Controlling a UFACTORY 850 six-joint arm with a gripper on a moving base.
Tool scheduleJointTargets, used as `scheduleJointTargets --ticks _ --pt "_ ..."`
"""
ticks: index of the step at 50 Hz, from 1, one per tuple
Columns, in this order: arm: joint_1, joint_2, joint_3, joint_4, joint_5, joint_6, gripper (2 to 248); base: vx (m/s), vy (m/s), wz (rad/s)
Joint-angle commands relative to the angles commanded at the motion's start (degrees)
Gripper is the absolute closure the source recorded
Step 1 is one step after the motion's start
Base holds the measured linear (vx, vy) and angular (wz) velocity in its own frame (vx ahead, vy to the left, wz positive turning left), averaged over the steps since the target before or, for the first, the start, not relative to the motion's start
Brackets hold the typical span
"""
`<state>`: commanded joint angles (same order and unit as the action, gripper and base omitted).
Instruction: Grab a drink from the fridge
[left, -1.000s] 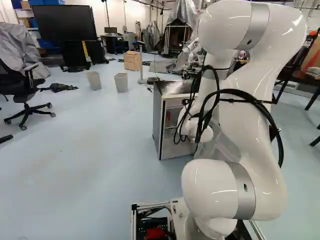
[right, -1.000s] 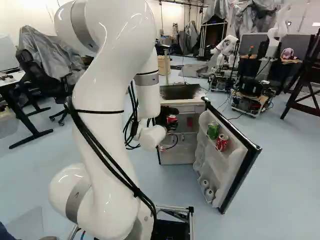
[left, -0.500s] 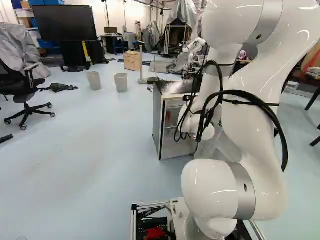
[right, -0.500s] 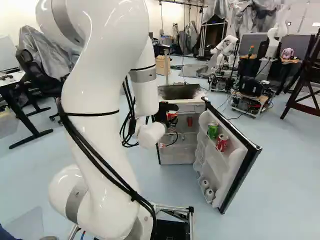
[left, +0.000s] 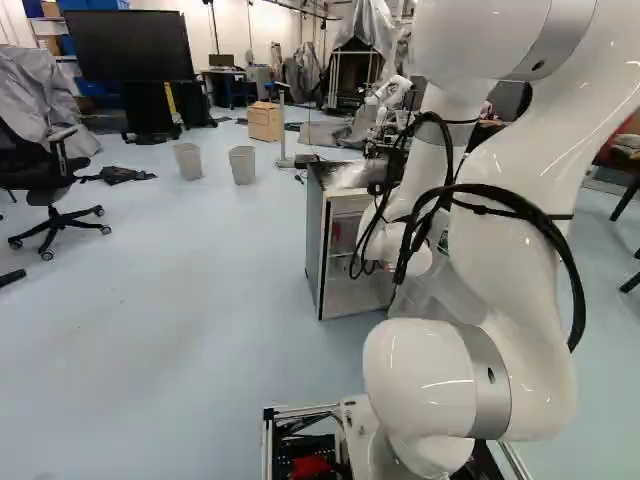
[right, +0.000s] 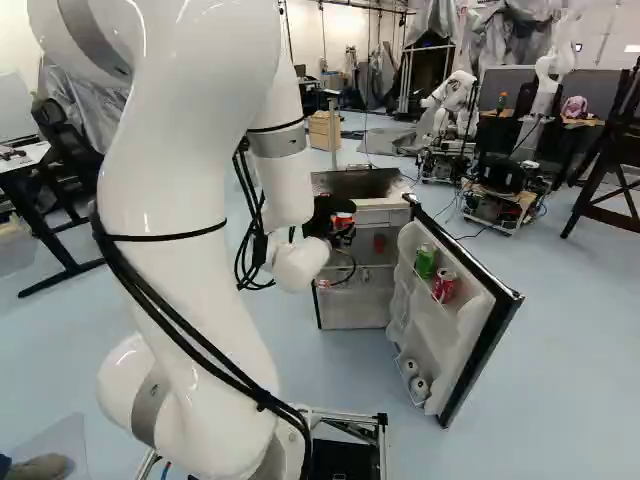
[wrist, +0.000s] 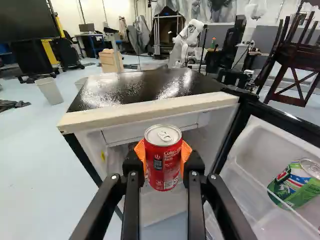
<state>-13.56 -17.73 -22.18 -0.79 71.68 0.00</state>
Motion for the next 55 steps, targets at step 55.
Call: scheduleJointTargets --ticks 55 --pt "0.05 9.00 1.20 0.00 -3.21 0.00 161 0.000 0.000 0.000"
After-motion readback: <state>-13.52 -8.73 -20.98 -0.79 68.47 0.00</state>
